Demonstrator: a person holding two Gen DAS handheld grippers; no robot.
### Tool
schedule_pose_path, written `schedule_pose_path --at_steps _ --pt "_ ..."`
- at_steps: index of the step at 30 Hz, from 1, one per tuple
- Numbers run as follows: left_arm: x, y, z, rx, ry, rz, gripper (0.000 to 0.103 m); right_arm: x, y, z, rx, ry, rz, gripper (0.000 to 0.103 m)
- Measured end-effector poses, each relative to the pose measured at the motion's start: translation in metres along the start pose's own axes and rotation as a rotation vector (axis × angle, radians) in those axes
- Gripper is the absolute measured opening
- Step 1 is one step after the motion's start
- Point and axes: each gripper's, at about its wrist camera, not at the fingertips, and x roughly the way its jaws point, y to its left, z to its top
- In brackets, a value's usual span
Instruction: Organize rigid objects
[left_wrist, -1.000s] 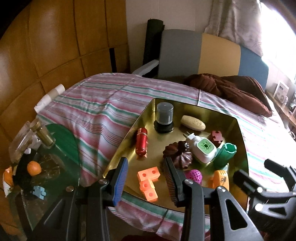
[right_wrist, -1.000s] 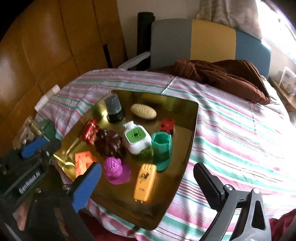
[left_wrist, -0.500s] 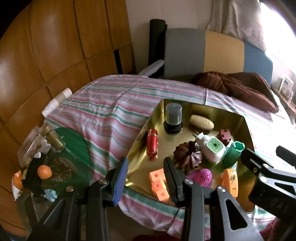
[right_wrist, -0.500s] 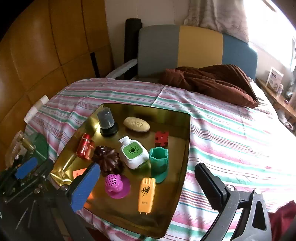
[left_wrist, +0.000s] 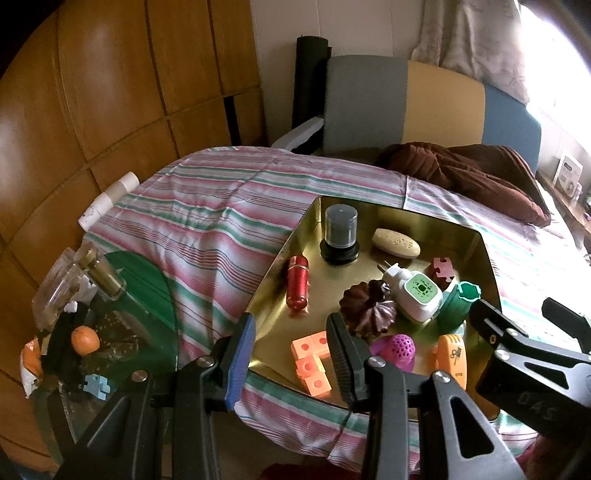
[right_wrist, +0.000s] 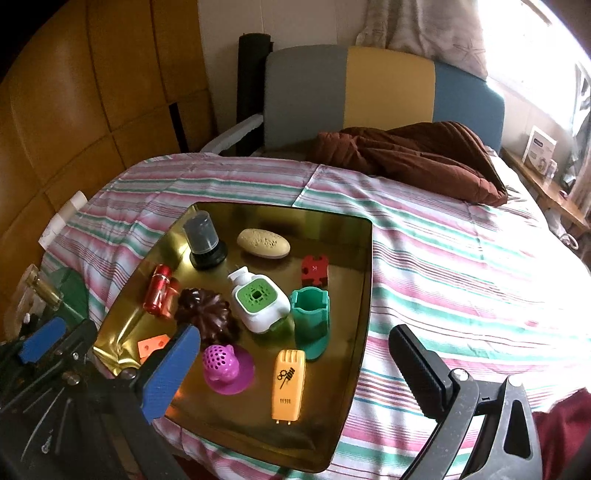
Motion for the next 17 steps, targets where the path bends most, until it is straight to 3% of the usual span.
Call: schedule_pose_path --at_steps 9,17 --pt "-0.0009 -0.0044 -0.0008 0.011 0.006 -0.026 0.04 0.0024 -0.0006 -0.0011 -0.002 0.006 -0.006 0.103" --pt "-0.0084 -0.0046 -0.0012 0.011 -0.051 0.014 0.04 0.005 -0.0012 -0.002 0.002 0.012 -0.004 0.103"
